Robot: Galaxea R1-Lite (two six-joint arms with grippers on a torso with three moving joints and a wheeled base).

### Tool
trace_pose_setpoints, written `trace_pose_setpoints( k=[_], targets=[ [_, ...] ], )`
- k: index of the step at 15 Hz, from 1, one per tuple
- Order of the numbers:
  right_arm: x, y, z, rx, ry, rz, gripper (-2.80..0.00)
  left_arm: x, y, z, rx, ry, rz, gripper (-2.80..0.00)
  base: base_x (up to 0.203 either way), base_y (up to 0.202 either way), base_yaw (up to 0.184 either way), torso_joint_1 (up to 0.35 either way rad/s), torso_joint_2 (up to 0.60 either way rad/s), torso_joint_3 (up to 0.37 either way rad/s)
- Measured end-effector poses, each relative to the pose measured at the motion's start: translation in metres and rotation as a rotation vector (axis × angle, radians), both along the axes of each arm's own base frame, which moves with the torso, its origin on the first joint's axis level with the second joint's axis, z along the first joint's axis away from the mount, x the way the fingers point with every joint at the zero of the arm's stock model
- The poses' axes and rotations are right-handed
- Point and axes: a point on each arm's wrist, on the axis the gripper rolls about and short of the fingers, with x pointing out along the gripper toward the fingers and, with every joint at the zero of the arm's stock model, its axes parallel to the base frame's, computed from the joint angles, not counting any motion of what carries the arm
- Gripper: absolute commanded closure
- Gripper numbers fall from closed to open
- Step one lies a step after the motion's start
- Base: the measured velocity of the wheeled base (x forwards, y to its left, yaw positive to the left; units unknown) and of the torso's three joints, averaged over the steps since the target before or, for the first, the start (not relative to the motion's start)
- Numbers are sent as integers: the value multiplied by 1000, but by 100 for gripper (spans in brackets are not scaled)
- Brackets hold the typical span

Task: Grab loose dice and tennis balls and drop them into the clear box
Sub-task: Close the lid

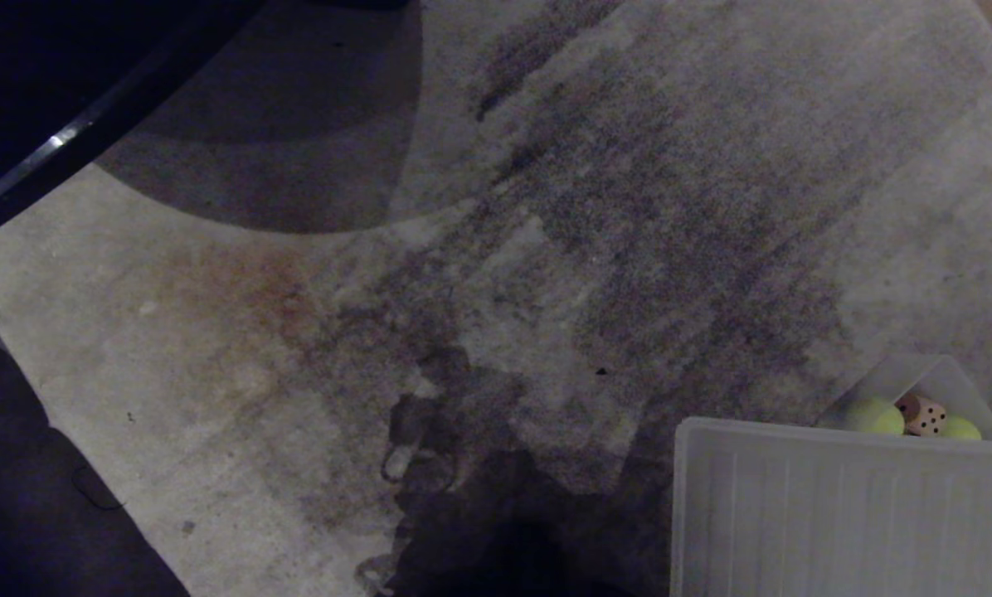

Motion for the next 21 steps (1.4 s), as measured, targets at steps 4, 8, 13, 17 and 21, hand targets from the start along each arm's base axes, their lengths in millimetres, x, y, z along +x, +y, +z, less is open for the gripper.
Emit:
trace_pose_setpoints(
  k=[4, 8, 13, 17, 21],
  targets=[
    [0, 0, 0, -3, -2, 4, 0, 0, 0, 0, 0, 0, 0, 0, 0, 0, 0, 0, 0, 0],
    [0, 0, 0, -2, -1, -3, 0, 0, 0, 0, 3, 0, -1, 0, 0, 0, 0, 0, 0, 0],
    [0, 0, -1, -3, 0, 1, 0, 0, 0, 0, 0, 0, 0, 0, 0, 0, 0, 0, 0, 0],
    [0, 0, -1, -3, 0, 2, 0, 0, 0, 0, 6, 1, -2, 0, 0, 0, 0, 0, 0, 0],
    [0, 0, -1, -2, 1, 1, 0, 0, 0, 0, 1, 1, -1, 0, 0, 0, 0, 0, 0, 0]
  ],
)
